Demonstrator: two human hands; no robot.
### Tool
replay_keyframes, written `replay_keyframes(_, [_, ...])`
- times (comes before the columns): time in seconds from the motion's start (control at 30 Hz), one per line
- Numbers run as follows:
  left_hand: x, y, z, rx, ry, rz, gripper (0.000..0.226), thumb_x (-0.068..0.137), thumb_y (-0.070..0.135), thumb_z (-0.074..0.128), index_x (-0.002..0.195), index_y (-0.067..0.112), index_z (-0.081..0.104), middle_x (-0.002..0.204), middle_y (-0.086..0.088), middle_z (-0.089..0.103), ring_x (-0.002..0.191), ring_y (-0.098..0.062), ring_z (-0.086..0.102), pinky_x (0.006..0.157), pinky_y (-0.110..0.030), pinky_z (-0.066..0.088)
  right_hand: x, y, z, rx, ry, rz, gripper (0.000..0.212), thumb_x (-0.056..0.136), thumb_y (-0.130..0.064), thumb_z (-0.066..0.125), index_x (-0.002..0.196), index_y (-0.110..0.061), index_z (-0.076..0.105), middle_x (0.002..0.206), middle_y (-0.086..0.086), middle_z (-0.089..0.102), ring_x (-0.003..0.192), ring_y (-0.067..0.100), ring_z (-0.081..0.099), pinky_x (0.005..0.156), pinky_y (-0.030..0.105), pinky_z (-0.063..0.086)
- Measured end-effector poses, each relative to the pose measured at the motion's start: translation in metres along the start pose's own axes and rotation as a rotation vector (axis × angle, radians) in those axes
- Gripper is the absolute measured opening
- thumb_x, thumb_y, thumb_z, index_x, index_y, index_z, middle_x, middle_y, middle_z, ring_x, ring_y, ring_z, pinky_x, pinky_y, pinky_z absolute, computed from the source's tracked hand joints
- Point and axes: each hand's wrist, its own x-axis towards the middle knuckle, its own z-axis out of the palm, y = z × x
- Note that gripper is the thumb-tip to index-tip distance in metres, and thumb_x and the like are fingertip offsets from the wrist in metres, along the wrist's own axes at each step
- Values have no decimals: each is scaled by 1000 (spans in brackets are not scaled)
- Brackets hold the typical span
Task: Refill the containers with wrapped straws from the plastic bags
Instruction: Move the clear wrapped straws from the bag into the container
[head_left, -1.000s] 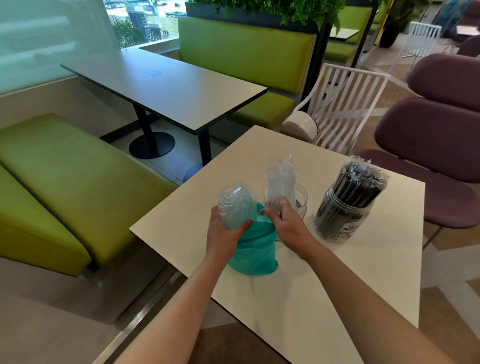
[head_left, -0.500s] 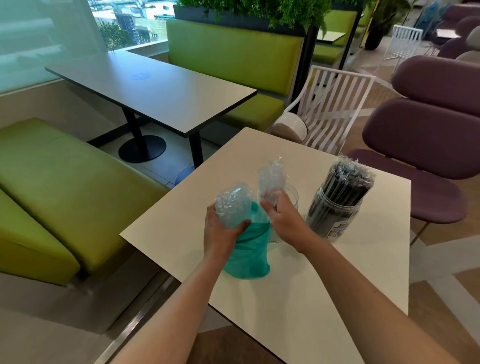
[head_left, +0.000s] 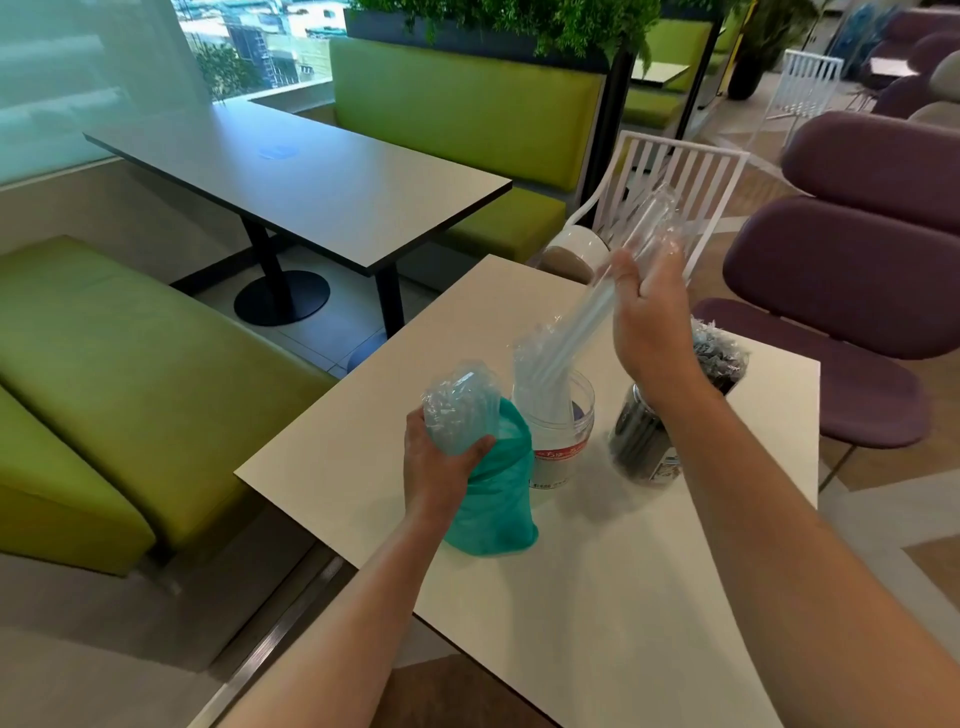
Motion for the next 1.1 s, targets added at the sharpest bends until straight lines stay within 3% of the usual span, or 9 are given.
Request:
replay_keyframes(0.07, [1, -1, -1, 11, 2, 4, 83, 68, 38, 87, 133, 23, 37, 122, 9, 46, 113, -14, 48, 98, -36, 48, -2, 4, 5, -66, 9, -13, 44, 103, -27, 41, 138, -1, 35, 126, 10, 54, 113, 18, 51, 80, 6, 37])
replay_keyframes(0.2, [2, -2, -2, 6, -4, -5, 83, 67, 40, 87, 131, 24, 37, 121, 8, 47, 113, -17, 51, 95, -36, 50, -14, 22, 22, -164, -82, 15, 43, 102, -24, 47, 139, -6, 35, 137, 10, 43, 121, 16, 45, 92, 13, 33])
replay_keyframes(0.37, [1, -3, -3, -21, -16, -13, 83, 66, 41, 88, 130, 24, 38, 123, 5, 51, 113, -18, 52, 93, -35, 50, -29, 70, 44, -308, -273, 164, 30, 97, -26, 55, 121, -8, 52, 118, 8, 52, 98, 13, 50, 87, 26, 46])
replay_keyframes(0.5, [0, -3, -3, -18, -21, 1, 80, 67, 40, 87, 128, 24, 39, 121, 5, 51, 112, -16, 51, 91, -32, 50, -38, 98, 57, -418, -379, 163, 21, 90, -24, 65, 99, -6, 61, 98, 9, 59, 95, 26, 57, 76, 26, 37])
replay_keyframes(0.67, [2, -5, -4, -29, -23, -18, 81, 65, 43, 88, 127, 26, 38, 122, 6, 51, 113, -18, 52, 94, -38, 51, -36, 88, 61, -419, -318, 77, 52, 81, -18, 75, 125, -14, 48, 123, 6, 52, 107, 19, 54, 85, 24, 44])
replay_keyframes(0.8, [3, -6, -6, -33, -26, -29, 83, 65, 43, 88, 129, 28, 37, 123, 7, 50, 115, -18, 52, 96, -38, 51, -31, 83, 60, -776, -177, -274, 66, 77, -29, 75, 134, -26, 43, 133, 8, 43, 116, 25, 45, 94, 36, 42])
replay_keyframes(0.97, [3, -7, -6, -11, -33, -19, 82, 66, 46, 86, 129, 30, 36, 125, 9, 49, 117, -18, 52, 97, -40, 51, -5, 92, 64, -975, -434, -312, 51, 85, -66, 51, 130, -45, 44, 156, 1, 21, 145, 29, 16, 111, 63, 14])
replay_keyframes(1.03, [2, -8, -7, -19, -35, -20, 80, 67, 45, 86, 128, 31, 36, 124, 8, 50, 116, -18, 52, 96, -40, 52, 3, 96, 64, -966, -500, -249, 49, 85, -67, 50, 126, -40, 49, 151, 1, 31, 143, 26, 23, 110, 63, 18])
replay_keyframes(1.1, [2, -8, -7, -23, -35, -22, 80, 66, 45, 86, 127, 31, 36, 123, 7, 50, 116, -19, 53, 96, -41, 52, 7, 95, 62, -924, -499, -223, 44, 86, -59, 55, 121, -33, 51, 137, 3, 43, 129, 25, 41, 105, 56, 34])
